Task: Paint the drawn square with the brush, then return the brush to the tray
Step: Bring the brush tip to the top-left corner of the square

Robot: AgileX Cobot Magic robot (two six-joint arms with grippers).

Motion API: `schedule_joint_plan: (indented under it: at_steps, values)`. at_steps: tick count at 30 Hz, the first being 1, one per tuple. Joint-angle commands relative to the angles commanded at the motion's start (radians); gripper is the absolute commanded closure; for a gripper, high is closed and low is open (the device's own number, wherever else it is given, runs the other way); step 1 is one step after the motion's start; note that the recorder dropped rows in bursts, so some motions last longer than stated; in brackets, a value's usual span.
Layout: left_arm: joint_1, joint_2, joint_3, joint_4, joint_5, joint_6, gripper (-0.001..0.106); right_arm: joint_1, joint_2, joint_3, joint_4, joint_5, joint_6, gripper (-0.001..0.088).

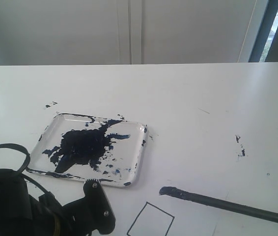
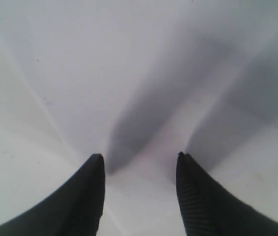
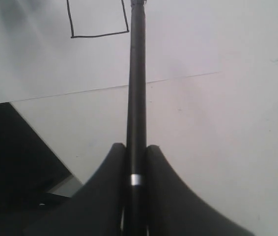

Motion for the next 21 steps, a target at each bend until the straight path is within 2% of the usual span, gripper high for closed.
schedule_joint_plan:
  at_steps: [10, 15, 21]
  values:
    - [0.000, 0.000, 0.000, 0.017, 0.000, 0.005, 0.054, 0.000, 0.000, 0.000, 0.099, 0.006, -0.053, 0.0868]
    - [0.000, 0.000, 0.000, 0.022, 0.000, 0.005, 0.054, 0.000, 0.000, 0.000, 0.101, 0.006, -0.053, 0.0868]
    - [0.000, 0.000, 0.000, 0.027, 0.000, 0.005, 0.054, 0.000, 0.005, 0.070, 0.098, -0.009, -0.055, 0.0868]
